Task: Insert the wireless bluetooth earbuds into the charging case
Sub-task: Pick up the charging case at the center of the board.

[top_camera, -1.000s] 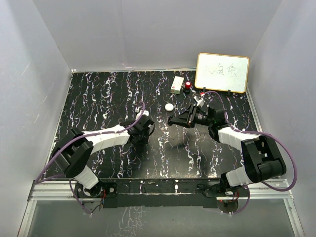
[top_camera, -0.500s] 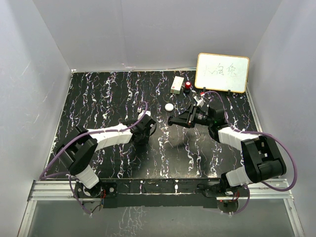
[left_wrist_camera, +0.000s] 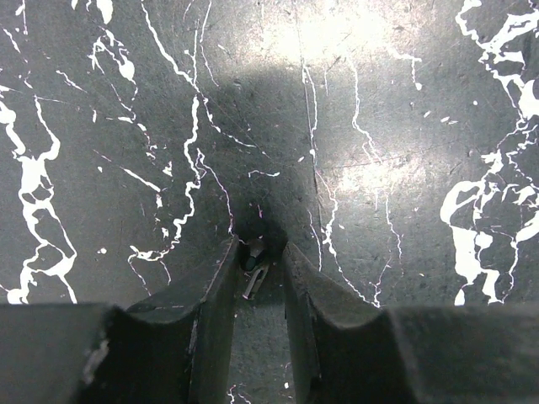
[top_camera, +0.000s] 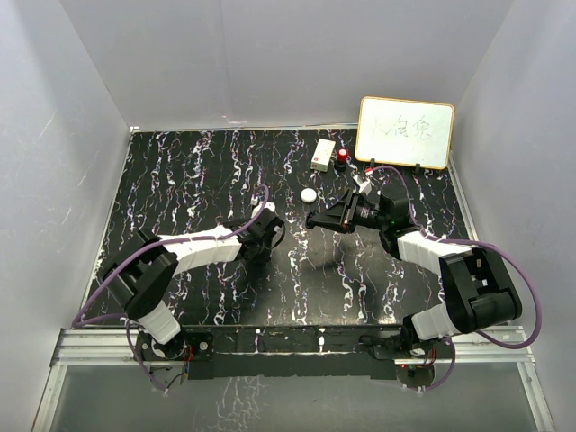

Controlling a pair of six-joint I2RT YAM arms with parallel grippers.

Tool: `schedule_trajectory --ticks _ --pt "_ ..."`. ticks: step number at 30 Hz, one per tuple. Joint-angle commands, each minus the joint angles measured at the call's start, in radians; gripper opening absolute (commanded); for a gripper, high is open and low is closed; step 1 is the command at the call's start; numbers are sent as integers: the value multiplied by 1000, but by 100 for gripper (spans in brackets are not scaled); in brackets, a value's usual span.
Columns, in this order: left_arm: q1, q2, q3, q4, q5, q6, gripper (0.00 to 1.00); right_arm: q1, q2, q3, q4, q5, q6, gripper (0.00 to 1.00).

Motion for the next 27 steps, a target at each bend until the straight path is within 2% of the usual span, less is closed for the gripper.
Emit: schedule_trajectory --ticks 1,20,27 --pt "-4 -6 8 -43 28 3 25 2 -25 21 48 -9 -10 0" --pt "-4 -45 38 -47 -4 21 6 2 -26 19 53 -7 -7 0" --pt "10 -115 89 24 -20 70 1 1 -23 17 56 -7 -7 0"
